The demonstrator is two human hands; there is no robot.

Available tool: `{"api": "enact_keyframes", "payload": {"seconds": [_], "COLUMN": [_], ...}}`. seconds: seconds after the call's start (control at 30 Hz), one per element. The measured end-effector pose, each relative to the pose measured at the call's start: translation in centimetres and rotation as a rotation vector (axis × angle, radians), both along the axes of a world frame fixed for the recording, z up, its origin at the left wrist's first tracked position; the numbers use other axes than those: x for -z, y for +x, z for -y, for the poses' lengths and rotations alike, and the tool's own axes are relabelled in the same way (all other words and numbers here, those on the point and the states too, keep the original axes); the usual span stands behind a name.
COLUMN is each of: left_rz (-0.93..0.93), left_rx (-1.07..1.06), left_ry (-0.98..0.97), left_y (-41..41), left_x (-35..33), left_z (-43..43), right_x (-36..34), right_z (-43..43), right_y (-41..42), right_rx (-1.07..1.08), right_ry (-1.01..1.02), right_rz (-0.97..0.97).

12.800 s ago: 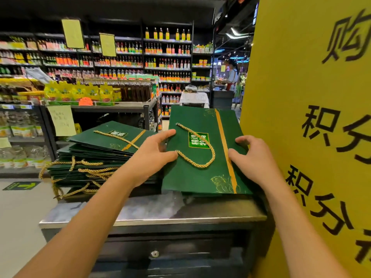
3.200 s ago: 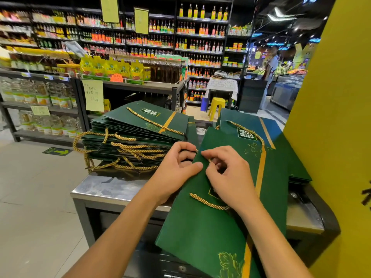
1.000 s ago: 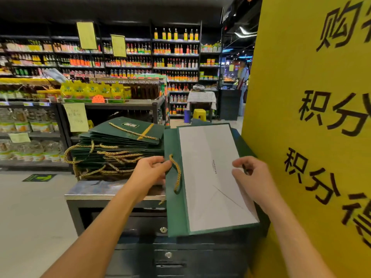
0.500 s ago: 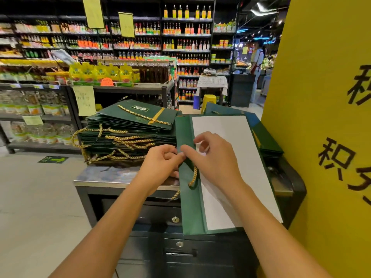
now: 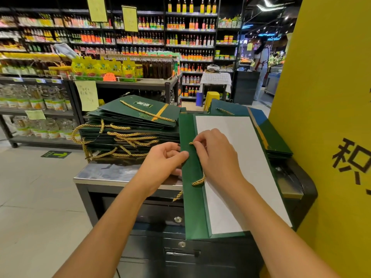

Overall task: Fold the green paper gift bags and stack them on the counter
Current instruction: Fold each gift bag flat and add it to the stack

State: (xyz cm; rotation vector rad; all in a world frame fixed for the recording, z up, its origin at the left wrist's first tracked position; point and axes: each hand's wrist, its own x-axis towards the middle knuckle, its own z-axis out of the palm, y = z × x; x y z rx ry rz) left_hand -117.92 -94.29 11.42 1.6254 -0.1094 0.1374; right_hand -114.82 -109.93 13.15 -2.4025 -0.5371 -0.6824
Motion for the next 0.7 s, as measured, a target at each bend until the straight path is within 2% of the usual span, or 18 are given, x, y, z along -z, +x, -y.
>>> {"api": "enact_keyframes", "payload": {"seconds": [0.13, 0.3, 0.4, 0.5, 0.63, 0.7], "left_rz": [-0.020, -0.031, -0.036, -0.054, -0.059, -0.043], "left_rx": [-0.005, -0.013, -0.010, -0.021, -0.026, -0.042], "left_ry": [-0.006, 0.013, 0.018, 0.011, 0.006, 0.021], "left_y": [0.0, 0.0, -0.1, -0.3, -0.2, -0.1], "left_x": [-0.2, -0.3, -0.4, -0.6, -0.6, -0.6], "left_z": [0.3, 0.3, 0.3, 0.4, 0.4, 0.3], "right_x": [0.8, 0.5, 0.6, 0.4, 0.3, 1.0], "right_z": [0.6, 1.7, 2.7, 3.3, 4.2, 4.7], "right_y": [0.4, 0.6, 0.8, 0.7, -0.6, -1.4], "right_rx": [-0.048, -0.136, -0.169, -0.220, -0.309, -0.398], "right_ry": [0.128, 0.589, 0.704, 0.676, 0.461, 0.362], "right_rz": [-0.006, -0.121, -0.203, -0.232, -0.182, -0.246]}}
